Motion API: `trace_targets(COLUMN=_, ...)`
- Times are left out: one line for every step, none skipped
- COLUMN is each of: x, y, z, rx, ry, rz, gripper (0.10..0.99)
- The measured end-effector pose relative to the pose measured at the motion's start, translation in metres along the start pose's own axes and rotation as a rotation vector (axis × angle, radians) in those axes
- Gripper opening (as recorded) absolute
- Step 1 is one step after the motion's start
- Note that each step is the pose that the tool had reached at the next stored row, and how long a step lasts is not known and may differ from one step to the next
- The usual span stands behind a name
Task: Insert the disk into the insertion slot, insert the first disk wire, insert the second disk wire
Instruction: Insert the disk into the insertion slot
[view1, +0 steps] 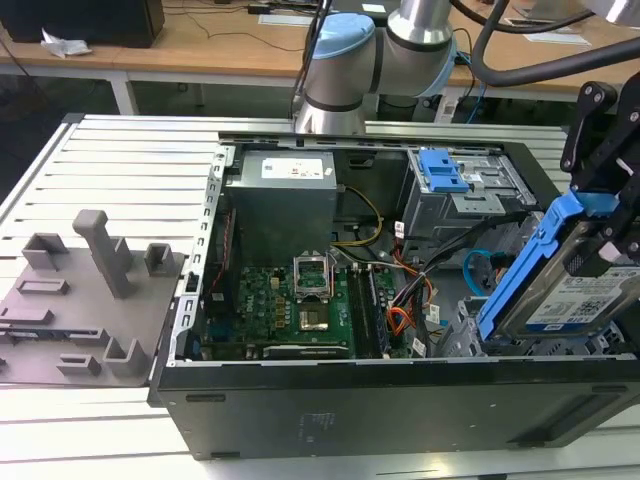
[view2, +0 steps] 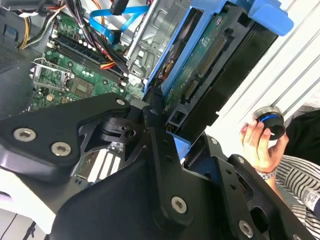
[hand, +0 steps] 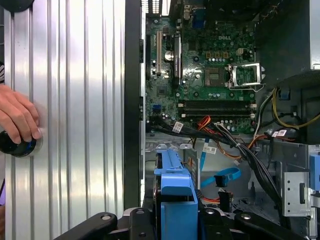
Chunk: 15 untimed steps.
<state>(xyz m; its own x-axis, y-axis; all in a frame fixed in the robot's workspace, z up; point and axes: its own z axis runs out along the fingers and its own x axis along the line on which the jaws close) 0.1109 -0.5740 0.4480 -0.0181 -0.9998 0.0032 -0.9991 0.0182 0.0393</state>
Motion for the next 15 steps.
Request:
trace_targets(x=-0.0031, y=-0.0015, z=0.0000, rx=0.000, ry=0.0001, rz=0.000, gripper=0.365)
trace_targets(x=-0.0050, y=-0.0024, z=0.0000, rx=0.000, ry=0.0002, rz=0.000, gripper=0.365)
trace_targets(x=-0.0094, y=-0.0039, z=0.0000, rx=0.000, ry=0.0001, rz=0.000, gripper=0.365)
trace_targets(x=-0.0113, y=-0.0046, z=0.0001, rx=0.000, ry=0.0000, rz=0.000, gripper=0.365)
trace_targets(x=-0.0134, y=-0.0053, z=0.0001, rx=0.000, ry=0.0000, rz=0.000, gripper=0.365)
trace_targets(x=-0.0173, y=-0.0056, z=0.0002, rx=0.000, ry=0.0001, rz=0.000, gripper=0.365)
trace_targets(x=-0.0185, y=-0.0057, z=0.0003, rx=0.000, ry=0.0001, rz=0.000, gripper=0.365)
trace_targets(x=-0.0199, y=-0.0057, z=0.0007, rx=0.000, ry=-0.0001, rz=0.000, gripper=0.365)
trace_targets(x=-0.0203, y=-0.0057, z=0.0010, rx=0.000, ry=-0.0003, rz=0.000, gripper=0.365)
trace_targets(x=-0.0206, y=-0.0058, z=0.0014, rx=0.000, ry=-0.0006, rz=0.000, gripper=0.365)
trace_targets(x=-0.0207, y=-0.0057, z=0.0027, rx=0.000, ry=-0.0007, rz=0.000, gripper=0.365)
trace_targets(x=-0.0207, y=-0.0053, z=0.0034, rx=0.000, ry=-0.0007, rz=0.000, gripper=0.365)
trace_targets(x=-0.0207, y=-0.0049, z=0.0039, rx=0.000, ry=-0.0008, rz=0.000, gripper=0.365)
trace_targets(x=-0.0208, y=-0.0045, z=0.0049, rx=0.000, ry=-0.0012, rz=0.000, gripper=0.365)
trace_targets(x=-0.0210, y=-0.0045, z=0.0055, rx=0.000, ry=-0.0013, rz=0.000, gripper=0.365)
